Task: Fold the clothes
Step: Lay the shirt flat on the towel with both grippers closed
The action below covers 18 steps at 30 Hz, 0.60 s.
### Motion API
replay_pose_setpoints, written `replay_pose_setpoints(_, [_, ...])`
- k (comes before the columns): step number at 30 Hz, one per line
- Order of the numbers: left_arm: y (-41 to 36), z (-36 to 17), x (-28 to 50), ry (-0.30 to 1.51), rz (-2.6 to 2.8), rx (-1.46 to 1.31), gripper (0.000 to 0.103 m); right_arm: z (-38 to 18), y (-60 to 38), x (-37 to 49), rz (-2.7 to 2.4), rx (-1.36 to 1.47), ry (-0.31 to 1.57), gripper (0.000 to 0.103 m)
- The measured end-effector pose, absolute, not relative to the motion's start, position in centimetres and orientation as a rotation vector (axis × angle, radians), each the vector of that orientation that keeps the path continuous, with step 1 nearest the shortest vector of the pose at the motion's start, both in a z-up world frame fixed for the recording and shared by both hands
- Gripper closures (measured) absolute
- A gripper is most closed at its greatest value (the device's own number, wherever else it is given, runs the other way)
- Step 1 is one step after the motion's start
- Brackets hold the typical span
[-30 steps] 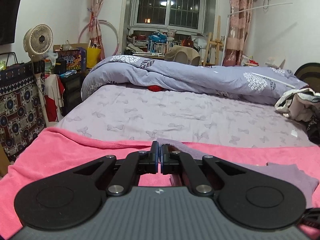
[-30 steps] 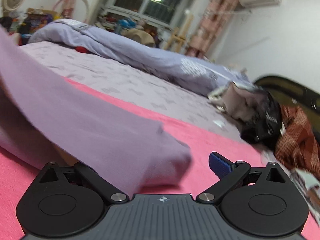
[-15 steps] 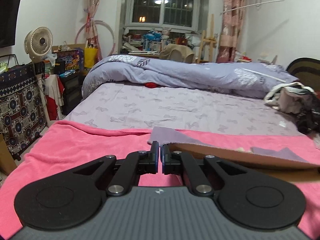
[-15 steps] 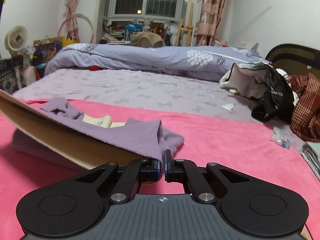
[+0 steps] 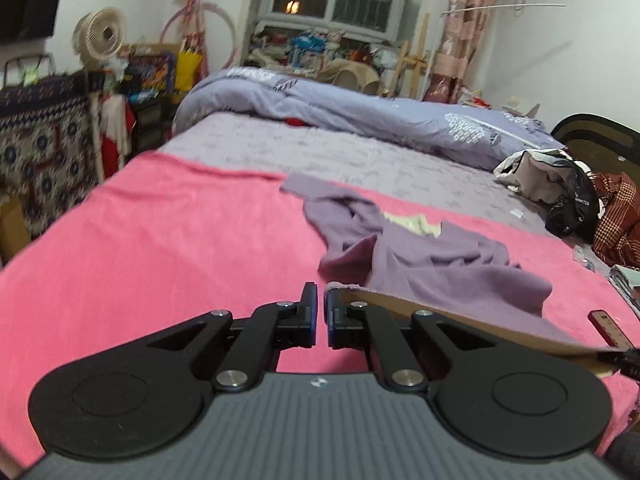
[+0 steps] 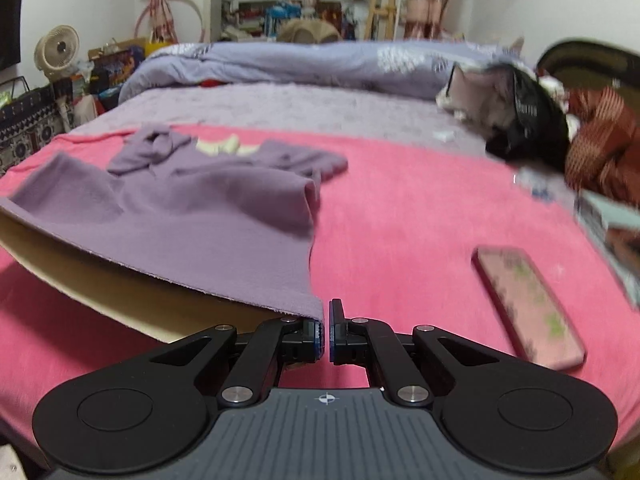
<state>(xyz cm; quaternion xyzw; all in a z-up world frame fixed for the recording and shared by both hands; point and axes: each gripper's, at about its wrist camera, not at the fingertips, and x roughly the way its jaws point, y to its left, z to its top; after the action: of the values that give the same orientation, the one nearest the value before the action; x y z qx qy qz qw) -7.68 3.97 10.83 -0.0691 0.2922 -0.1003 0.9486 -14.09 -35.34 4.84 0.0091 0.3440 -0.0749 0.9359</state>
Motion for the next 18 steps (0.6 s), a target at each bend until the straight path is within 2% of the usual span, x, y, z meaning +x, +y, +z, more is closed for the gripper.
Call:
replay_pose_setpoints(8, [4.5,8.1,-10.6,0.697,-0.145,-0.118,0.097,4.4,-34.8,-17.2,-0.112,0.050,0.722,0.098])
replay_pose_setpoints(13, [5.3,6.3,-11.3,0.746,-0.124,-0.131,0.096,3.0,-33.9,-19.0,-0.076,0.048,0.799,0.098])
replay_pose_setpoints(18, [5.2,4.5,-11.6,0.806,-0.148,-0.051,0.088,1.2,-33.5,-20.1,-0.055,0.066,0.914,0.098])
